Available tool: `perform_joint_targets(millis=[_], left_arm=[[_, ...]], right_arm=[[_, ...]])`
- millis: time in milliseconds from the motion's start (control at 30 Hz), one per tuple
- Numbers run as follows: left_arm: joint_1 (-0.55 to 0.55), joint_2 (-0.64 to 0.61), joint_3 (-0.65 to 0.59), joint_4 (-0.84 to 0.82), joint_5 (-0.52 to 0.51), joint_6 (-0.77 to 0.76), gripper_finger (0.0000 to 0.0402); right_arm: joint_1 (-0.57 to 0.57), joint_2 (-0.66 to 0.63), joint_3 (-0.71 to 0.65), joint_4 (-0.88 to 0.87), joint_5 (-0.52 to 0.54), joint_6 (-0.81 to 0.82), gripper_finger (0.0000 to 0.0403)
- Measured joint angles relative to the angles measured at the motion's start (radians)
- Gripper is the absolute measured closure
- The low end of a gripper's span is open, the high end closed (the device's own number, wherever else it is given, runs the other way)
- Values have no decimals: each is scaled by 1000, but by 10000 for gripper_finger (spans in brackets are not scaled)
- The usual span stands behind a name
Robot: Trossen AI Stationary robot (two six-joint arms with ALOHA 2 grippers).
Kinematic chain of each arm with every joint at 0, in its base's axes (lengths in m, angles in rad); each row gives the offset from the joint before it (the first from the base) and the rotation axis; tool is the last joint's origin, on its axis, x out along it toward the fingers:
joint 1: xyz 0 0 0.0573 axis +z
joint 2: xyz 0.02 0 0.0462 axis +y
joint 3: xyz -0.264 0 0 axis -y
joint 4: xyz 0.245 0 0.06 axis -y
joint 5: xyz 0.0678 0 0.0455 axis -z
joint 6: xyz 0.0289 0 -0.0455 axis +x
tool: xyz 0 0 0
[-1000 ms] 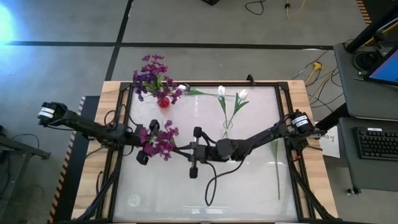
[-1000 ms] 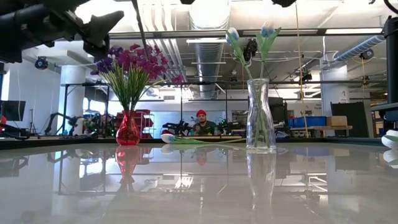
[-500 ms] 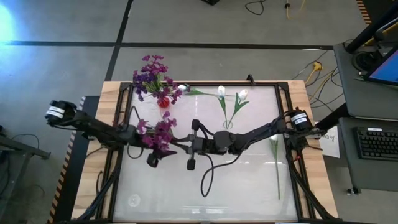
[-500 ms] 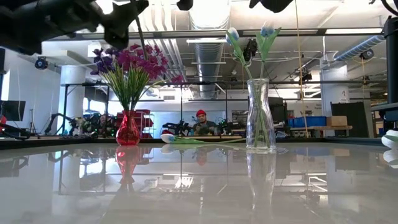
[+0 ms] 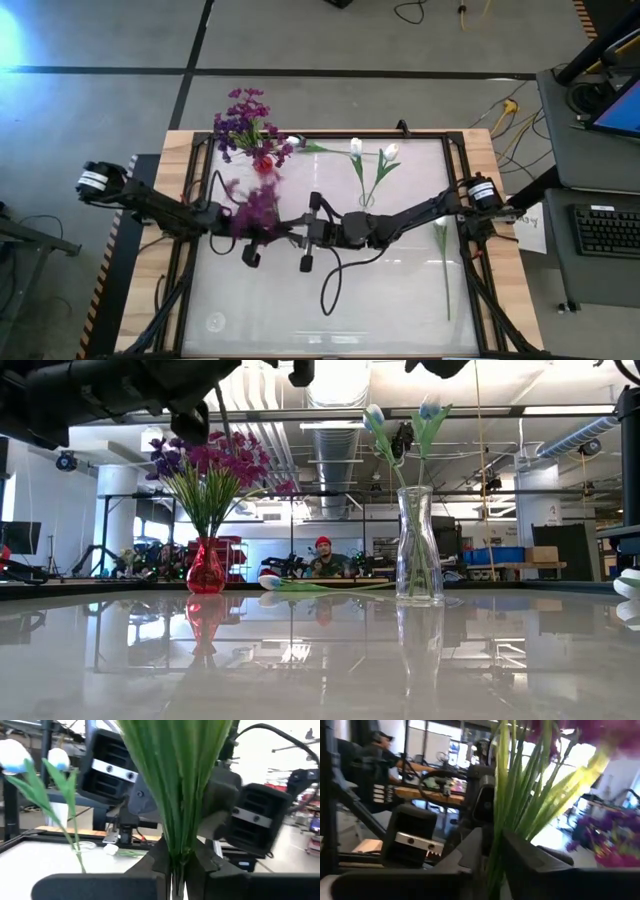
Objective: Sort flowers into vase by color
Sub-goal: Put the light purple flower into the red vase
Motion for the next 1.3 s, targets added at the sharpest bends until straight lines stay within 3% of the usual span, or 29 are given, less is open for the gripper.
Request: perform_joint_targets(millis=[200,367,567,733,900,1000,1133,1300], left_arm=[[23,-56,-27,-12,-46,-2,398],[101,-224,-72,-64,-90,-8,400],[319,-485,-54,-421,-91,-19,401],[488,-608,84,-688,-23,16,401],[633,-618,280,-975,-2,127,401],[723,-580,348,-1043,26,154,401],[852,-534,392,-1055,134,172,402],[960,-505,429,-1070,357,93,402]], right_arm=[[22,-38,0,-93,117,3,261],[41,-129,0,-279,225,41,214],[40,-213,0,-530,220,171,187],[40,-218,0,-554,221,185,182],[40,-217,0,-576,220,184,181],[40,-216,0,-593,220,184,181],[35,-216,0,-611,219,185,181],[35,-216,-1,-615,219,192,181]])
